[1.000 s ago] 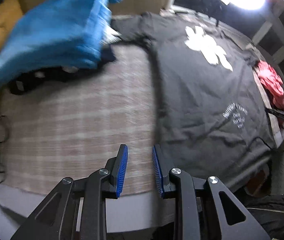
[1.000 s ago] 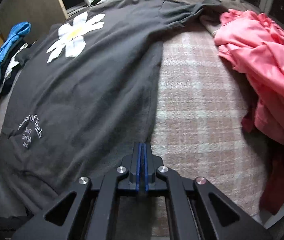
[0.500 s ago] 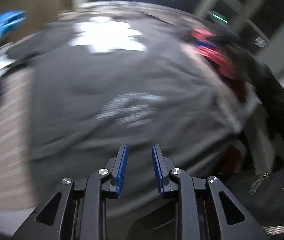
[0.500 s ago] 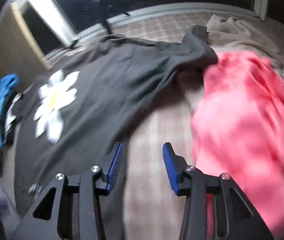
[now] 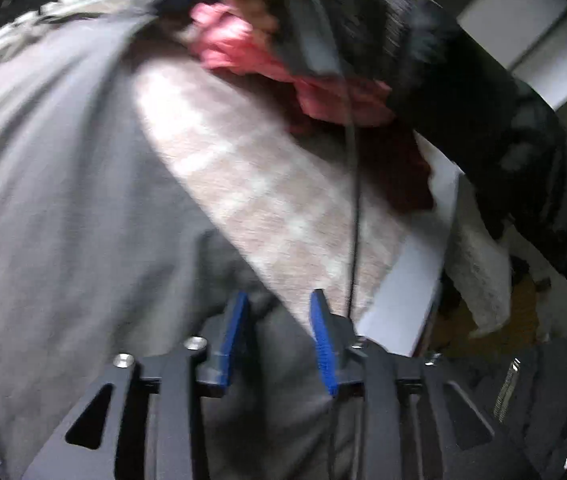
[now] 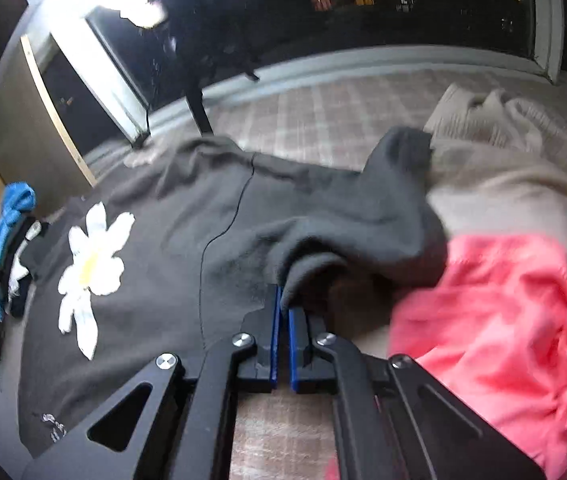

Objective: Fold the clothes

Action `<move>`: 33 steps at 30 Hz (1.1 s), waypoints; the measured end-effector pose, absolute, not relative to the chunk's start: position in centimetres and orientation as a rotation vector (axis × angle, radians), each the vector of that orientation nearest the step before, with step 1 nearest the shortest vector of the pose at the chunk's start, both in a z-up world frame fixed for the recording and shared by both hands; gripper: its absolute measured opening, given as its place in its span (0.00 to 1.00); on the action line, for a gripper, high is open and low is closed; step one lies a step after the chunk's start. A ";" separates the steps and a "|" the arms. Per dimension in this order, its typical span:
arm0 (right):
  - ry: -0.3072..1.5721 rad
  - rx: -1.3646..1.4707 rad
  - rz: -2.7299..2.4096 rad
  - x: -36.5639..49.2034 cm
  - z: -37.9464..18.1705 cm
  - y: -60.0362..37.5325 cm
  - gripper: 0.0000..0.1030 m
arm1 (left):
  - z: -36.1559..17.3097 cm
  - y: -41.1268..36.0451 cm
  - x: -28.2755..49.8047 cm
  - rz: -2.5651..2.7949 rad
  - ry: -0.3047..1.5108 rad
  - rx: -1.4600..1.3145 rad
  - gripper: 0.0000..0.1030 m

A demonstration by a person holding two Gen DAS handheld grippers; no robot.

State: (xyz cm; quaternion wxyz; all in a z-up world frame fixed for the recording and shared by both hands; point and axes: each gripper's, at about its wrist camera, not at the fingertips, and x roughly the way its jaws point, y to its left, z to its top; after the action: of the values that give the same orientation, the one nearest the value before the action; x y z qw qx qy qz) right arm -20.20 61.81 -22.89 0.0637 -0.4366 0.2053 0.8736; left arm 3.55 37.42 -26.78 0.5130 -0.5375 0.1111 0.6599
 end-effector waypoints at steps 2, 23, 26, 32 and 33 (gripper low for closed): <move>0.542 -1.397 2.598 -21.2 -24.0 61.4 0.04 | -26.6 37.7 4.2 1.578 0.298 -1.272 0.36; 0.826 -1.428 2.542 8.0 -20.2 49.7 0.23 | -18.2 1.1 4.8 2.014 0.130 -1.405 0.38; 0.861 -1.454 2.467 11.7 -22.6 45.2 0.23 | -19.9 -6.1 5.8 2.128 0.129 -1.483 0.38; 0.770 -1.477 2.416 12.7 -25.2 40.5 0.31 | -23.0 -15.1 5.6 2.207 0.033 -1.567 0.38; 0.731 -1.490 2.412 12.4 -25.3 40.0 0.32 | -23.5 -15.6 5.5 2.206 0.030 -1.564 0.38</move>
State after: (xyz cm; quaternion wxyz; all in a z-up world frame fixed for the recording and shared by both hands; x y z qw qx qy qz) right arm 12.44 39.96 -25.34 0.1065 -0.5061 0.2482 0.8191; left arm 5.46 -15.59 -23.49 0.2168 -0.5645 0.0107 0.7964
